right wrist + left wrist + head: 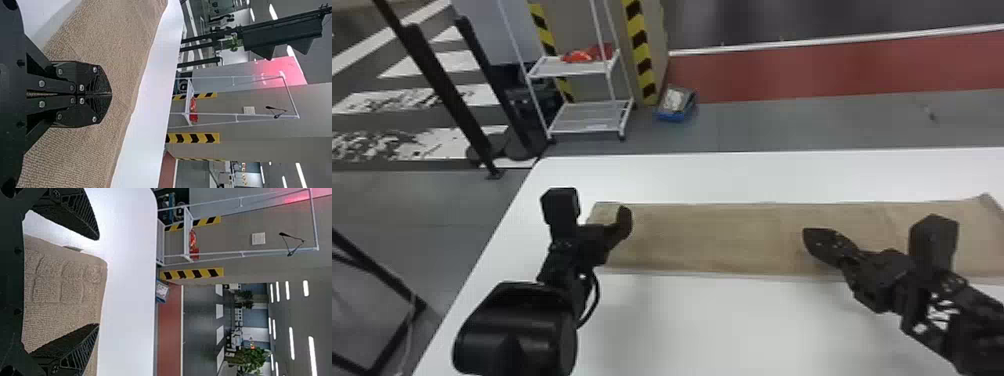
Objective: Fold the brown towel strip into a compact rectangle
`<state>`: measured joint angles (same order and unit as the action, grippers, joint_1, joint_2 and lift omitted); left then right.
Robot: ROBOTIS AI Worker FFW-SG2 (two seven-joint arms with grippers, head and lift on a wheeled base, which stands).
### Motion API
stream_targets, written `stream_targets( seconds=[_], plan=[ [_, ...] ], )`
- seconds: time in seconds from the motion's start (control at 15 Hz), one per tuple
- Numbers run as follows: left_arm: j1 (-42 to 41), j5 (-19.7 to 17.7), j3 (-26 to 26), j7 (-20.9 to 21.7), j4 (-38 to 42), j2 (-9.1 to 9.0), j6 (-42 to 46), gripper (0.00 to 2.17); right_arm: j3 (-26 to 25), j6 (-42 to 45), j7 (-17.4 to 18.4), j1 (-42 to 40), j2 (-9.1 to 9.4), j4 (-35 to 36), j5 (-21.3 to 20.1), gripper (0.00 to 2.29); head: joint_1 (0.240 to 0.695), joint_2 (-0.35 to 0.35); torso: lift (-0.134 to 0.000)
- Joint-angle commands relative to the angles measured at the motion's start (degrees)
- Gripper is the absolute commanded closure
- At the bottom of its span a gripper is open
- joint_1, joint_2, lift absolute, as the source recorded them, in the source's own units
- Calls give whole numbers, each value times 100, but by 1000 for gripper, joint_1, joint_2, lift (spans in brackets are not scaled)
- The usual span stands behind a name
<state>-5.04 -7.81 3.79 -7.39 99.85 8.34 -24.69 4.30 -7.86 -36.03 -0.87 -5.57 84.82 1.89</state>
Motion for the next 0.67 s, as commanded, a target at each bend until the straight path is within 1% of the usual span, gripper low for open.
stream_targets(
  seconds=[0.0, 0.27, 0.6],
  plan=[
    [38, -10, 43, 36, -88, 9, -93, 120, -17, -19, 0, 7, -5, 8, -4, 2172, 695, 230, -123],
    [144, -19, 192, 97, -308, 36, -93, 174, -34, -19, 0, -1, -5, 8, 5, 2172, 695, 236, -123],
    [196, -45, 385, 334, -572, 44, -146, 211, -43, -1, 61, -45, -5, 69, 5, 2169, 695, 252, -123]
  ],
)
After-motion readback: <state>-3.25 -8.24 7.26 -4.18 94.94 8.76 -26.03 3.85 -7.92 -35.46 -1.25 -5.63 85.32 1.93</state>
